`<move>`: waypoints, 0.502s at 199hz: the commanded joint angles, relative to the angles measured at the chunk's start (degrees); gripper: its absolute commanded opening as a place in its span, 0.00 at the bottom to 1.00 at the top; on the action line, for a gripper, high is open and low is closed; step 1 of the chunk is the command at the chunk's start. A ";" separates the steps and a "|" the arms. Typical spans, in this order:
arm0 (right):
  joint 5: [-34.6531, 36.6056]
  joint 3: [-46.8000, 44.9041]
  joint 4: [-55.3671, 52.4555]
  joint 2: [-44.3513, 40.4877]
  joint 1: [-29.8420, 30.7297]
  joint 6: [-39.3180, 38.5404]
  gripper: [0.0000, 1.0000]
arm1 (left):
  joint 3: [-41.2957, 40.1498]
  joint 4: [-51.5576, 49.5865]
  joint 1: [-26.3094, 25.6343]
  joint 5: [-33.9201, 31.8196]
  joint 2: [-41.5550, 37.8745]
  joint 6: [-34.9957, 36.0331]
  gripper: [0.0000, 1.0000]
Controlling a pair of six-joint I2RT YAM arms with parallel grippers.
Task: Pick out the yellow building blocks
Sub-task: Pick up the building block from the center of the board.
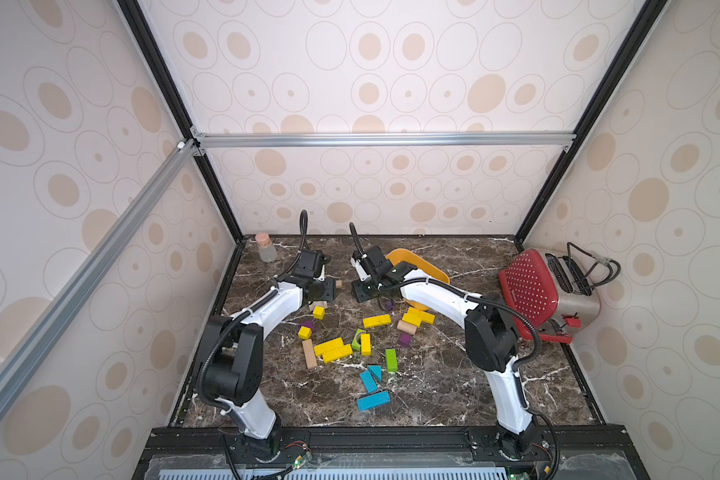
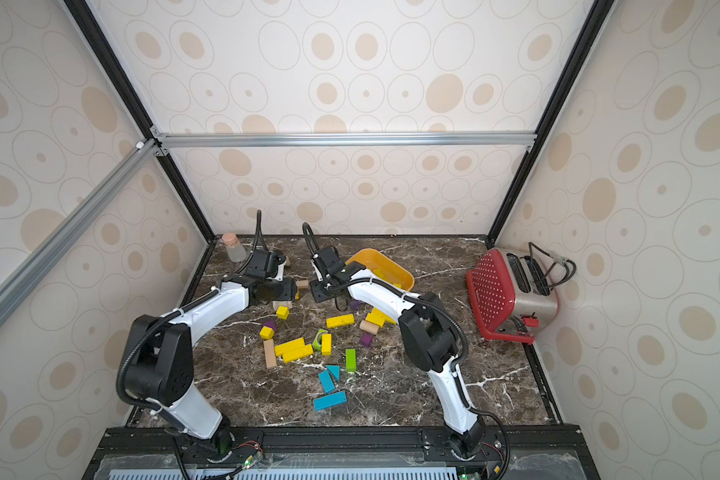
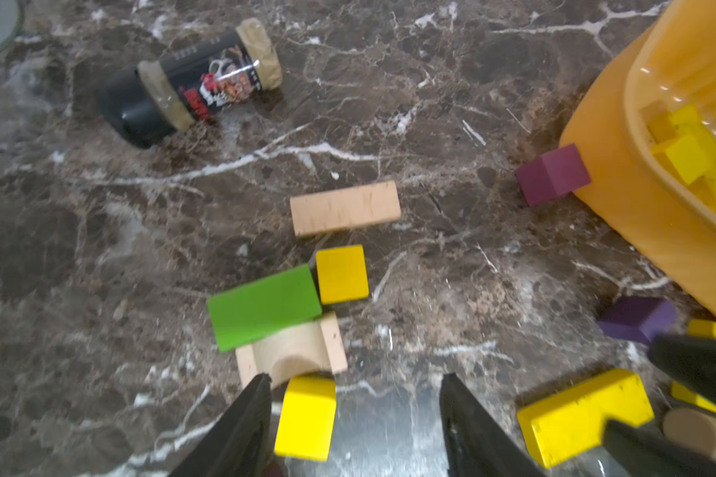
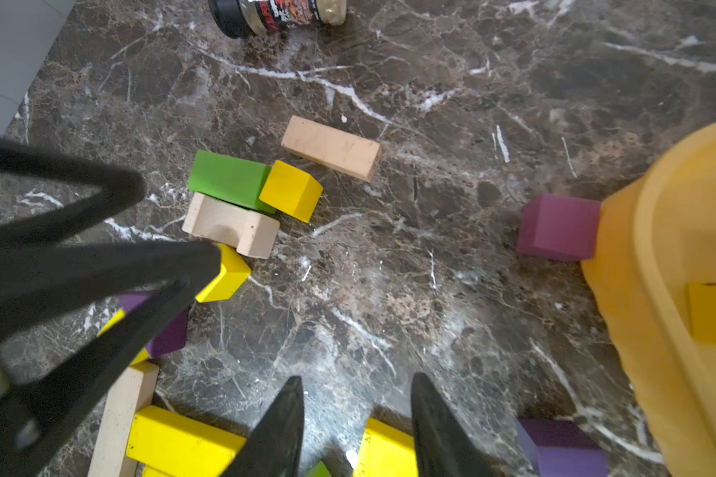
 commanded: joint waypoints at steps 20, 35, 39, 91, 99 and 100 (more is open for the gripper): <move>0.50 -3.33 0.42 -1.59 -1.35 -3.83 0.42 | 8.98 -1.52 0.44 -2.28 7.70 3.62 0.58; -0.08 -3.33 0.10 -1.38 -1.95 -4.12 0.41 | 12.41 -3.17 0.43 -2.31 10.85 4.18 0.57; -0.24 -3.40 0.14 -1.35 -2.11 -4.13 0.41 | 13.27 -3.73 0.46 -2.08 11.73 4.42 0.55; -1.35 -1.73 1.39 -0.72 -2.78 -5.00 0.40 | 16.56 -5.26 0.46 -2.09 16.42 6.58 0.51; -0.80 -1.53 1.60 -0.60 -2.74 -5.00 0.40 | 17.08 -5.99 0.47 -2.09 16.95 6.68 0.51; -0.73 -1.51 1.68 -0.60 -2.73 -5.00 0.40 | 17.12 -6.08 0.46 -2.09 16.99 6.69 0.51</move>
